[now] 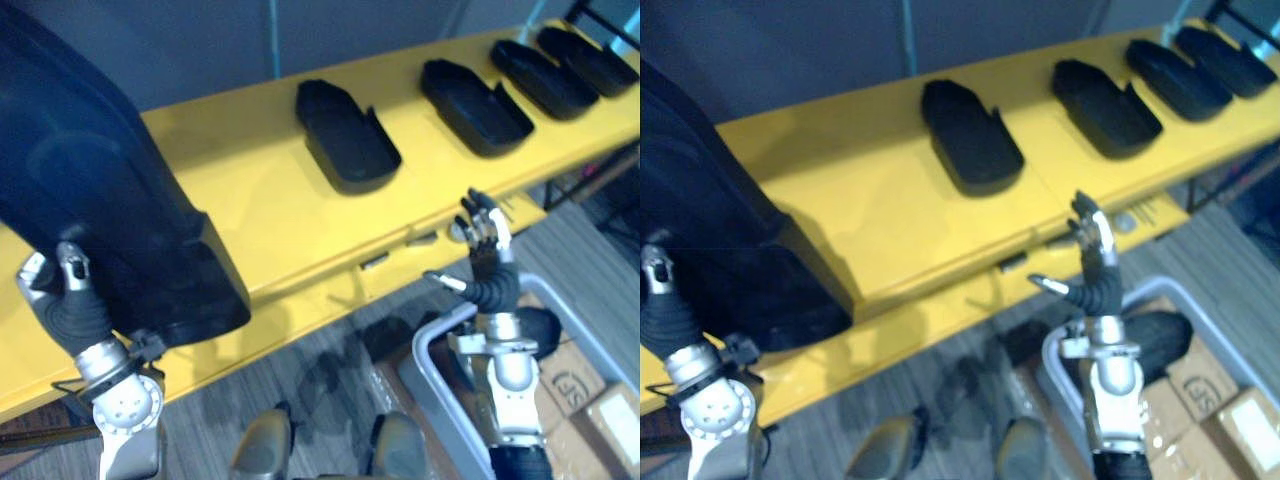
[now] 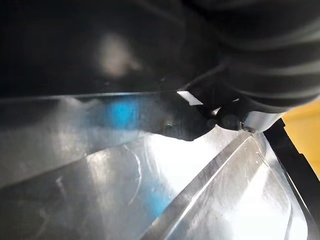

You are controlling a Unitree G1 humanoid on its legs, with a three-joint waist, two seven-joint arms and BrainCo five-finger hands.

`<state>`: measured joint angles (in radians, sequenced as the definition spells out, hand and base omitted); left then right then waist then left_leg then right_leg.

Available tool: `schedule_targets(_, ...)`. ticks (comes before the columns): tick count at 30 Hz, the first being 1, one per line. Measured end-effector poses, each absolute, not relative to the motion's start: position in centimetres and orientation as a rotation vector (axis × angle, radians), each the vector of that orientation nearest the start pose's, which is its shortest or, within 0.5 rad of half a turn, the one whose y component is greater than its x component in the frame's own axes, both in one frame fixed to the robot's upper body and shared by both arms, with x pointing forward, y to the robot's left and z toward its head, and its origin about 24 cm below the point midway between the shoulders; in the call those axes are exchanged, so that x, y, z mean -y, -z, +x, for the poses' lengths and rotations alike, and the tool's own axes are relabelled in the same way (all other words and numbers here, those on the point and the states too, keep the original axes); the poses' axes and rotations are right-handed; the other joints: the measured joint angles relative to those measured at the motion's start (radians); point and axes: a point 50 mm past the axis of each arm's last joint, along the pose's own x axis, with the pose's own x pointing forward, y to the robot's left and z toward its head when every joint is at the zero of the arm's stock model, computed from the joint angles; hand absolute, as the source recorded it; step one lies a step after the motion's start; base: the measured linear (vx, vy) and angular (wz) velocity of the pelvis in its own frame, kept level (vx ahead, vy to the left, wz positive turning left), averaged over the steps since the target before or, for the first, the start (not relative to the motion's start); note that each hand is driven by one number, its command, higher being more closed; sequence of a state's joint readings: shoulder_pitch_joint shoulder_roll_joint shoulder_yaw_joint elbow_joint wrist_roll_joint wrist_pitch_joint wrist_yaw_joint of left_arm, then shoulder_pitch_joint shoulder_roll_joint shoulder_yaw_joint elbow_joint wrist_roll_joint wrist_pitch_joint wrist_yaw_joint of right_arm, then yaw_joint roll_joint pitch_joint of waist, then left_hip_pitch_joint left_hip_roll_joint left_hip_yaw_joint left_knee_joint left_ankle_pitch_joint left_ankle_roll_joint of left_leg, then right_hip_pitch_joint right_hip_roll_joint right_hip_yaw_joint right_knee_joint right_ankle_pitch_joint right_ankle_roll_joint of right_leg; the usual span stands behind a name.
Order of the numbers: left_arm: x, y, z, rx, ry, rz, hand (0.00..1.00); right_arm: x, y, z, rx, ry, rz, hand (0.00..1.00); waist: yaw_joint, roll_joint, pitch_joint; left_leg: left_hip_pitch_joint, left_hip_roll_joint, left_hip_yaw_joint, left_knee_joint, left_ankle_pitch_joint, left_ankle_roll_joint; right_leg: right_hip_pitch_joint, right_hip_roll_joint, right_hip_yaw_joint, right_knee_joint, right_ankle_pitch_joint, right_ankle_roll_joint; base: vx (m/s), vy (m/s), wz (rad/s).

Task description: Walk over and take plastic housings, then place them on the shelf

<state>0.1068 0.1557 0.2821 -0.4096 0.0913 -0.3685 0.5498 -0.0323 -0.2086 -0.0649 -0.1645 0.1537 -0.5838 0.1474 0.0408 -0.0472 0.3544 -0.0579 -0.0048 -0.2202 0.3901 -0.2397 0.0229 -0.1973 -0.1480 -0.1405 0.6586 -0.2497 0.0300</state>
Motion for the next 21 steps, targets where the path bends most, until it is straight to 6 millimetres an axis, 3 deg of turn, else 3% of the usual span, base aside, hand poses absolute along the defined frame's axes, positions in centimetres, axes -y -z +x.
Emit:
schedule_targets(2,-24.3,-15.4,18.7,0.752,-0.742,0.153,1.0,18.2,-15.5,22.9,0.832,-0.18,-0.109,0.0,-0.003,0.003,-0.005,0.007,0.026,-0.022,0.025,-0.014,-0.023,-0.01,0.057,0.049,-0.25,0.056,0.011,0.25,-0.181,0.91)
schedule_targets(3,-24.1,-15.3,18.8,0.743,-0.726,0.158,1.0,18.1,-15.6,22.8,0.838,-0.195,-0.087,0.0,-0.003,-0.017,-0.017,0.003,0.019,-0.02,0.057,-0.045,-0.067,0.006,0.062,0.087,-0.36,0.177,0.014,0.26,-0.237,1.14)
schedule_targets(4,-24.0,-15.0,18.8,0.732,-0.72,0.163,1.0,17.8,-15.7,22.8,0.832,-0.217,-0.073,0.0,-0.008,-0.029,-0.028,0.005,0.008,-0.023,0.073,-0.091,-0.089,0.023,0.045,0.092,-0.368,0.24,0.056,0.24,-0.245,1.04)
schedule_targets(5,-23.7,-14.5,18.9,0.71,-0.723,0.143,1.0,17.8,-15.7,23.0,0.825,-0.233,-0.088,0.0,-0.01,0.008,-0.026,0.007,0.039,-0.041,0.086,-0.115,-0.097,0.029,0.07,0.057,-0.339,0.236,0.048,0.22,-0.232,0.87)
schedule_targets(7,-23.1,-13.9,18.8,0.676,-0.697,0.131,1.0,17.0,-15.5,23.3,0.79,-0.282,-0.089,0.0,0.004,0.048,-0.05,0.003,0.085,-0.05,0.057,-0.104,-0.117,0.052,0.094,0.013,-0.352,0.207,0.022,0.18,-0.185,0.63)
schedule_targets(9,-22.7,-13.9,19.0,0.675,-0.668,0.131,1.0,16.8,-15.2,23.5,0.763,-0.273,-0.077,0.0,-0.007,0.05,-0.05,0.007,0.094,-0.013,0.02,-0.058,-0.137,0.079,0.072,-0.046,-0.344,0.181,0.009,0.1,-0.164,0.97)
schedule_targets(12,-21.3,-14.1,19.5,0.694,-0.577,0.11,1.0,19.0,-14.9,22.9,0.738,-0.077,-0.119,0.0,-0.034,0.046,-0.054,0.028,0.118,0.222,-0.073,0.029,-0.11,0.149,0.007,-0.16,-0.36,0.149,0.011,0.02,-0.109,1.21)
schedule_targets(14,-21.0,-14.5,19.3,0.723,-0.558,0.101,1.0,20.8,-15.2,22.5,0.76,0.077,-0.13,0.0,-0.024,0.044,-0.056,0.038,0.108,0.228,-0.125,0.063,-0.115,0.149,-0.008,-0.169,-0.365,0.134,0.012,-0.06,-0.049,0.5)
schedule_targets(16,-21.0,-14.6,19.3,0.73,-0.552,0.095,1.0,22.6,-16.0,21.1,0.813,0.258,-0.148,0.0,-0.031,0.051,-0.061,0.038,0.108,0.251,-0.142,0.066,-0.112,0.15,-0.009,-0.167,-0.376,0.137,0.017,-0.02,-0.002,0.02)
schedule_targets(21,-20.9,-14.7,19.5,0.693,-0.516,0.117,1.0,23.7,-18.7,17.7,0.992,0.381,-0.2,0.0,-0.068,0.051,-0.104,0.067,0.111,0.313,-0.174,0.078,-0.118,0.15,-0.006,-0.13,-0.405,0.173,0.034,0.06,0.047,-0.23)
